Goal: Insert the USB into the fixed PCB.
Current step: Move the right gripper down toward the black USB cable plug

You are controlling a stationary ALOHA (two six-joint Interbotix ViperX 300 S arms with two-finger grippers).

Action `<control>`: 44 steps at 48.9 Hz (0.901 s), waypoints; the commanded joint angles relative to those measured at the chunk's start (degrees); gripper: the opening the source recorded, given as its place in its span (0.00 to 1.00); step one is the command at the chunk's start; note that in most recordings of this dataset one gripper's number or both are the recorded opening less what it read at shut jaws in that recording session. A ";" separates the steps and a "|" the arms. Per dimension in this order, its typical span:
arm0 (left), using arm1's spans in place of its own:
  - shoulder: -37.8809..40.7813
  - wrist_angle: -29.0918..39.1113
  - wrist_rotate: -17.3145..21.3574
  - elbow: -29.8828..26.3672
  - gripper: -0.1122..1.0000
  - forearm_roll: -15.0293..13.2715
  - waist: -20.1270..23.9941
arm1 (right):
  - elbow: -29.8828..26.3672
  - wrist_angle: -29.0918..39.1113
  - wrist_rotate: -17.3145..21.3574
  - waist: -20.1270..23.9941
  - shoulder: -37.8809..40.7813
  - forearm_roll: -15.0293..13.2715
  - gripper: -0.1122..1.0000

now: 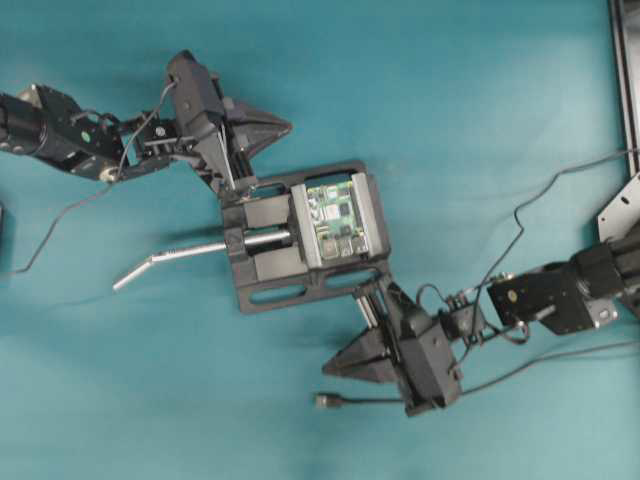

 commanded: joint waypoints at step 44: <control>-41.31 31.64 -0.53 14.06 0.14 1.93 -5.80 | 3.78 -2.29 12.30 6.50 -6.24 7.12 0.33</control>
